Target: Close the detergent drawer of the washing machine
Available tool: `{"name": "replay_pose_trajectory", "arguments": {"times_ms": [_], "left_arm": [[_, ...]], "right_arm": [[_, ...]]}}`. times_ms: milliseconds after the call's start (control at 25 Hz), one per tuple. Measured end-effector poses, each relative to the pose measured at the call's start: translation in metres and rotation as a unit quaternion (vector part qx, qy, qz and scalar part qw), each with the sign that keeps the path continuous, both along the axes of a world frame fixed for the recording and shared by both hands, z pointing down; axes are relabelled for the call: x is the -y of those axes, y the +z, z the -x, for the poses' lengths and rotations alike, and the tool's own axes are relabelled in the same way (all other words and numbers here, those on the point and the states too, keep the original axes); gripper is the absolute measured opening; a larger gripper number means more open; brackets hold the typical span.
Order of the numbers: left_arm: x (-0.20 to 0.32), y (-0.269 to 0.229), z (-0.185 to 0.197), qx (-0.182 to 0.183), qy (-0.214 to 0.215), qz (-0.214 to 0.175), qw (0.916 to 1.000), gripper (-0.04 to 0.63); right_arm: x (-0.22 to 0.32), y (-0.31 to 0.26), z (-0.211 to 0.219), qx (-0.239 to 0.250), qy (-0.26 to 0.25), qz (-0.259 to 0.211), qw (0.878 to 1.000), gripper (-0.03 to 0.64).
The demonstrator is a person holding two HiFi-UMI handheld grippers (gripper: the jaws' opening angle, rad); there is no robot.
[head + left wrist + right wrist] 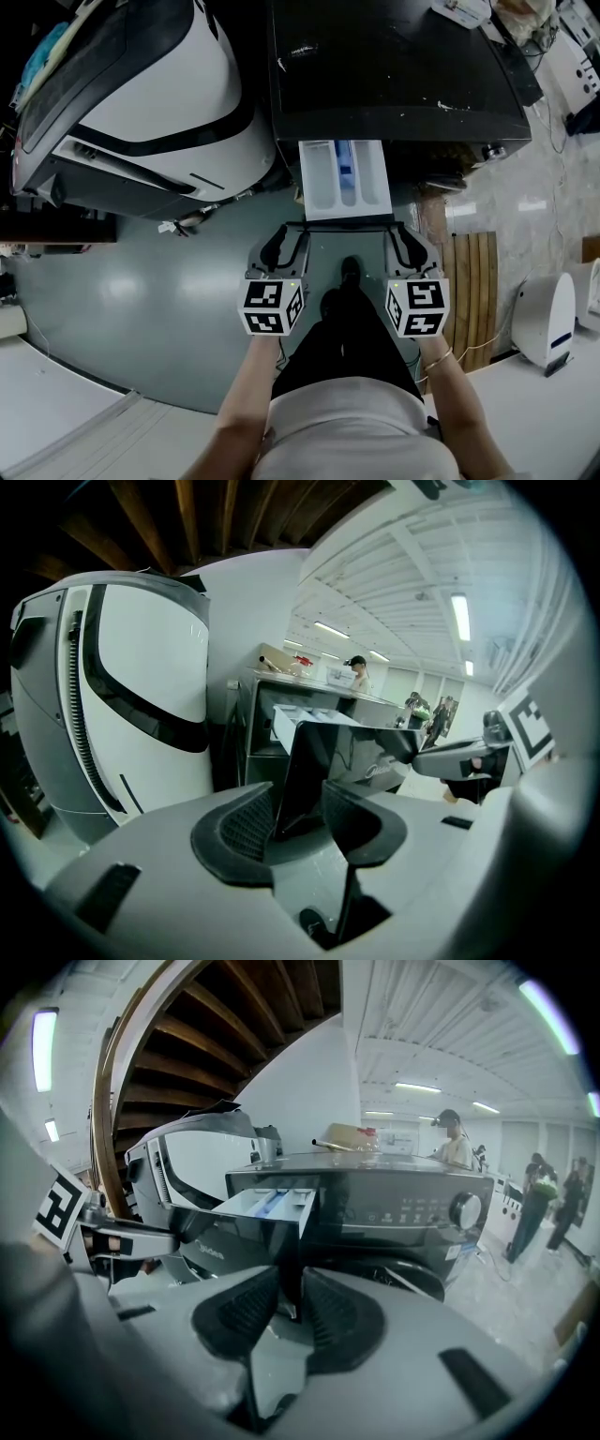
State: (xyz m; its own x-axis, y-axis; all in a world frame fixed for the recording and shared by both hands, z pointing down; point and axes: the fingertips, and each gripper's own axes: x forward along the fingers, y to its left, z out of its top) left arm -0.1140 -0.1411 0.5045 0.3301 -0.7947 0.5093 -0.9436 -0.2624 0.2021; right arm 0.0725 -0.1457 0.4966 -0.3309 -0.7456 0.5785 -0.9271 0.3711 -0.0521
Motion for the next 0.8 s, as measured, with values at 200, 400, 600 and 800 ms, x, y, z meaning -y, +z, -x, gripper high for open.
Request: {"name": "replay_pose_trajectory", "arguments": {"times_ms": [200,400,600,800], "left_arm": [[0.001,0.0,0.0,-0.001,0.002,0.004,1.0,0.158],[0.003,0.0,-0.001,-0.001,-0.001,0.003,1.0,0.158],[0.012,-0.001,-0.001,0.005,-0.001,0.002,1.0,0.15],[0.019,-0.002,0.0,0.004,-0.007,-0.001,1.0,0.138]], "right_arm": [[0.001,0.0,0.003,-0.008,-0.012,-0.003,1.0,0.083],[0.004,0.0,0.002,-0.009,-0.009,-0.003,1.0,0.083],[0.013,-0.001,0.002,-0.005,-0.002,0.0,1.0,0.083],[0.02,-0.002,0.005,-0.003,-0.001,-0.001,1.0,0.083]]}}
